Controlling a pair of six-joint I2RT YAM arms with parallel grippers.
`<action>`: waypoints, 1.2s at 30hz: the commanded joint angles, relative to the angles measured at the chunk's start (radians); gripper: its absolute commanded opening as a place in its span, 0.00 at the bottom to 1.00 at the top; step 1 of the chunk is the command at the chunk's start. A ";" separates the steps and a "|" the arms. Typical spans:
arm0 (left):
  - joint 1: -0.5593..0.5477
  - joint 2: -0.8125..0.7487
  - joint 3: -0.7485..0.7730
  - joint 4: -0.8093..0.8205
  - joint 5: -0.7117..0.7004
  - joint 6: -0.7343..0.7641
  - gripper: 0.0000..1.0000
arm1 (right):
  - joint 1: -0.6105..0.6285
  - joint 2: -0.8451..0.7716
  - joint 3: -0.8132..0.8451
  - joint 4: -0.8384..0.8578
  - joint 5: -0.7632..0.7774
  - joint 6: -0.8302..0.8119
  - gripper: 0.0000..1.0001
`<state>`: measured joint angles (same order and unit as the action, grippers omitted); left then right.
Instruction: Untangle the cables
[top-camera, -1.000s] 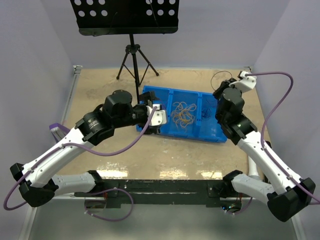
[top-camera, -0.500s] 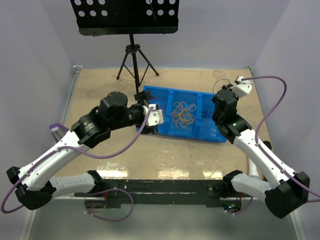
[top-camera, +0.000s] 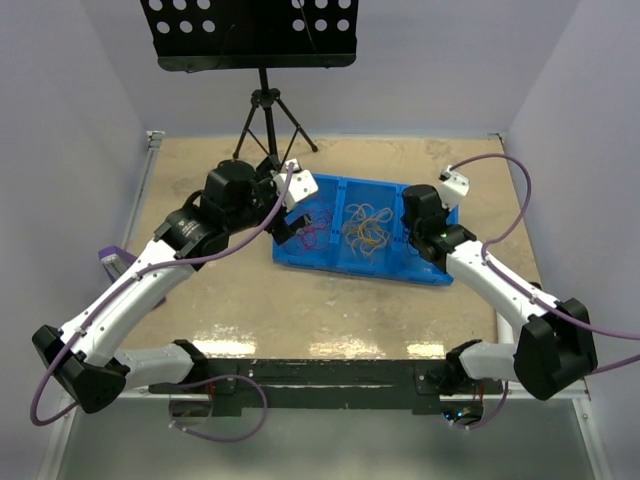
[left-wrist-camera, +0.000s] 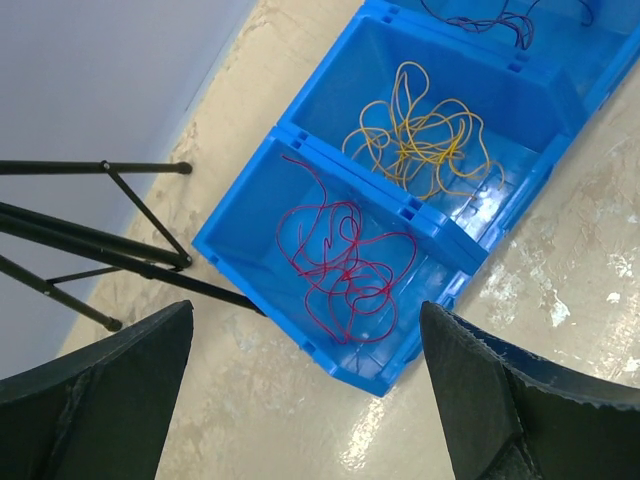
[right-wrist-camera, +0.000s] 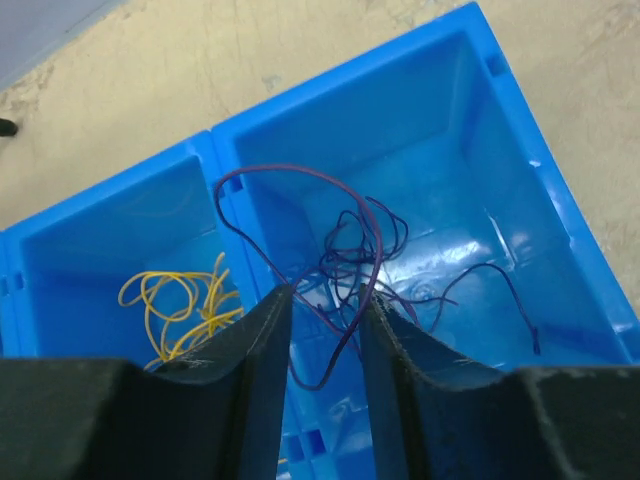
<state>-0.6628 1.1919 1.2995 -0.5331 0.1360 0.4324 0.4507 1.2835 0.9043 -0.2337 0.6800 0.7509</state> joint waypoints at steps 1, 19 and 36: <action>0.009 -0.008 0.038 0.024 -0.006 -0.063 1.00 | -0.003 -0.018 -0.002 -0.064 0.013 0.082 0.45; 0.112 0.046 0.178 -0.048 -0.046 -0.216 1.00 | -0.027 -0.180 0.065 -0.078 -0.225 -0.011 0.75; 0.382 -0.043 -0.241 0.178 -0.200 -0.362 1.00 | -0.027 -0.242 0.122 0.077 -0.347 -0.222 0.96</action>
<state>-0.3195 1.2259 1.1439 -0.5301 0.0261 0.1165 0.4252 1.0878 1.0317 -0.2420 0.3382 0.5877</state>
